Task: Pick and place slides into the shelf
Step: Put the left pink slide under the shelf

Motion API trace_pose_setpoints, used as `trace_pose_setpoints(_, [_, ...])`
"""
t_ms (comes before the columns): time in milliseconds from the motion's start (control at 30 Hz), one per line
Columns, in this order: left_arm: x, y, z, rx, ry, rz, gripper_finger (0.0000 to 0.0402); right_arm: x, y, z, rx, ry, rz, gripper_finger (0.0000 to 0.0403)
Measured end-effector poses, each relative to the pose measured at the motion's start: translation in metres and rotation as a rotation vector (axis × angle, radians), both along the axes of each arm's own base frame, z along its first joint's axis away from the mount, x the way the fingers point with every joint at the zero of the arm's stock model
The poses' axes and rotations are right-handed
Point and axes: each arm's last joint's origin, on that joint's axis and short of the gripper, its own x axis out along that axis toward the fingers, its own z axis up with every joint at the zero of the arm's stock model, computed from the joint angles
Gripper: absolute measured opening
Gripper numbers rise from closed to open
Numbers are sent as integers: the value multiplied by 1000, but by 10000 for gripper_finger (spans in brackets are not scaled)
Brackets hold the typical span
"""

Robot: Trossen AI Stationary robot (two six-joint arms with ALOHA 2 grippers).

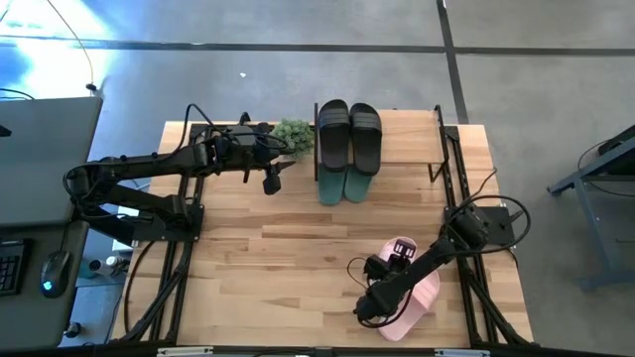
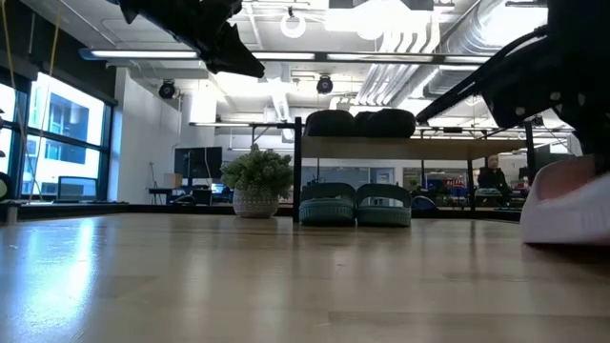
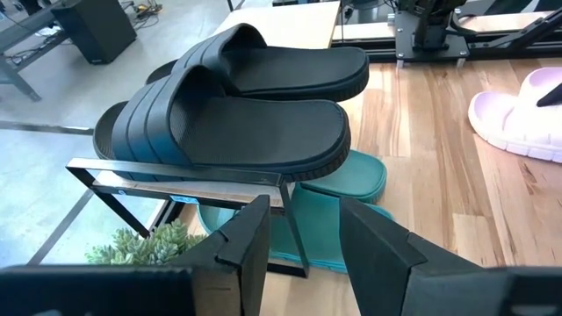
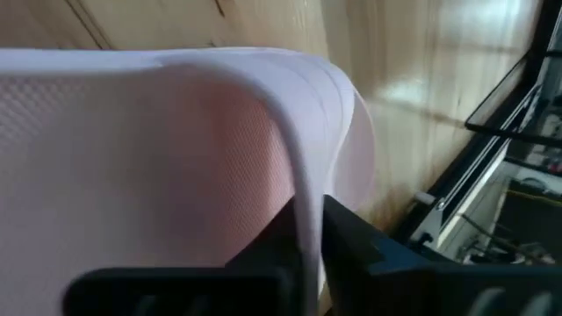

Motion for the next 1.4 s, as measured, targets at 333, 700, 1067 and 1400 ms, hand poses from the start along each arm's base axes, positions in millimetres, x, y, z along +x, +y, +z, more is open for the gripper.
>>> trace_pose_setpoints(333, [0, 0, 0, 0, 0, 0, 122, -2, 6, 4, -48, -40, 133, 3])
trace_pose_setpoints(700, [0, 0, 0, 0, 0, 0, 122, -8, -5, 58, -54, -238, 208, 1])
trace_pose_setpoints(1067, [0, 0, 0, 0, 0, 0, 122, -22, -45, 135, -45, -440, 307, 0])
trace_pose_setpoints(1400, [0, 0, 0, 0, 0, 0, 122, -63, -121, 174, -142, -588, 212, 0])
